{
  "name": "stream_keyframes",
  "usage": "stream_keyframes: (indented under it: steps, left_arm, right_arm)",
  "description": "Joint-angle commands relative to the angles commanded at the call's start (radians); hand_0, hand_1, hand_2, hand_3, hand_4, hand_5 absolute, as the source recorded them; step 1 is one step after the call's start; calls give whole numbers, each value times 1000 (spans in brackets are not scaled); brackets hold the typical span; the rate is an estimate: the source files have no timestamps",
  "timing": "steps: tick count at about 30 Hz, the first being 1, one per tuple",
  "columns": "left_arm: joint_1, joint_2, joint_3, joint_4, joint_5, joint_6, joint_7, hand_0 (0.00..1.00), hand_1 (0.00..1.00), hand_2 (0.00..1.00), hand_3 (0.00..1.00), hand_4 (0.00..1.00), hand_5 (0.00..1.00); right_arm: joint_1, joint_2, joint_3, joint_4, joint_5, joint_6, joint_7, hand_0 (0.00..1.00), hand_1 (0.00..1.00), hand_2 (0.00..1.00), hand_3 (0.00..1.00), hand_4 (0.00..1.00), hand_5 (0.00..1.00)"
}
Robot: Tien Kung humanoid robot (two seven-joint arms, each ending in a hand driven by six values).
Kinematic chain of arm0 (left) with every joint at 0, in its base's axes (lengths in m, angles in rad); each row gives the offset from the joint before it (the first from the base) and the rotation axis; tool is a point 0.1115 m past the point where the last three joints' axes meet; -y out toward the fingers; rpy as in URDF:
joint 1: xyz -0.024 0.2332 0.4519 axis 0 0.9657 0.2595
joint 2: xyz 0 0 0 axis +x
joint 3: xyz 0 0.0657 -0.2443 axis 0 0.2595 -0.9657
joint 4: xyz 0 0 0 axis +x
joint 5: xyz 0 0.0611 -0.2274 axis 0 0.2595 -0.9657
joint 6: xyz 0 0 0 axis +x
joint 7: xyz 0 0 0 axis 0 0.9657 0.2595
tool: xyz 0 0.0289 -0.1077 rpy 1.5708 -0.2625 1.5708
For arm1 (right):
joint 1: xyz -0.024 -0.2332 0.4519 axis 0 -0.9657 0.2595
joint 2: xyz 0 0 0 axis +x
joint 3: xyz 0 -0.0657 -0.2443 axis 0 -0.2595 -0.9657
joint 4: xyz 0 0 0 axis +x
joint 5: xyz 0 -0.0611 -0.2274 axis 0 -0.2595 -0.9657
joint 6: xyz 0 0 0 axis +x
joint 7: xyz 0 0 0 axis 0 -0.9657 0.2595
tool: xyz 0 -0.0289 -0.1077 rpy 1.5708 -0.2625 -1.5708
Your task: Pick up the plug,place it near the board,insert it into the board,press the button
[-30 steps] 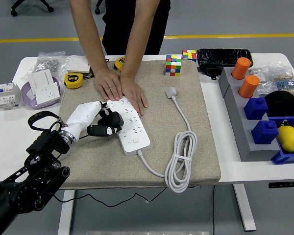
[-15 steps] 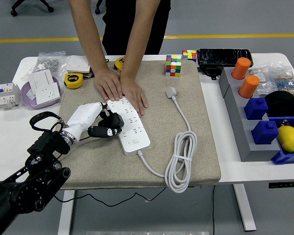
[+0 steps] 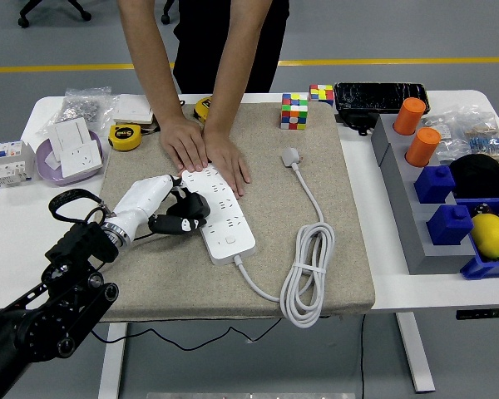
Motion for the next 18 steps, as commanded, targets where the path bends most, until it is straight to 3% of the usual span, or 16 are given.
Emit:
stream_keyframes:
  steps: [5,6,11,13,18]
  left_arm:
    - [1,1,-1,-2,-14,-15,-4,806,899,844,814,998,410]
    - [1,1,-1,-2,-16,-17,-5,865,949,921,888,998,540]
    - [3,0,-5,-7,-30,-25,-10,865,949,921,888,998,540]
    - [4,-1,-8,-9,-36,-27,-11,884,978,945,927,998,593]
    - [26,-7,-39,-51,-94,-32,-22,884,978,945,927,998,593]
  right_arm:
    - [0,-2,0,0,-1,1,0,878,728,719,721,998,680]
    - [0,-2,2,0,-3,1,0,878,729,719,721,998,681]
    - [-1,-2,4,0,-5,1,-1,878,729,719,721,998,681]
    - [-1,-2,3,0,-4,1,-1,878,729,719,722,998,682]
    - [-1,0,4,0,-1,0,0,878,729,719,722,998,682]
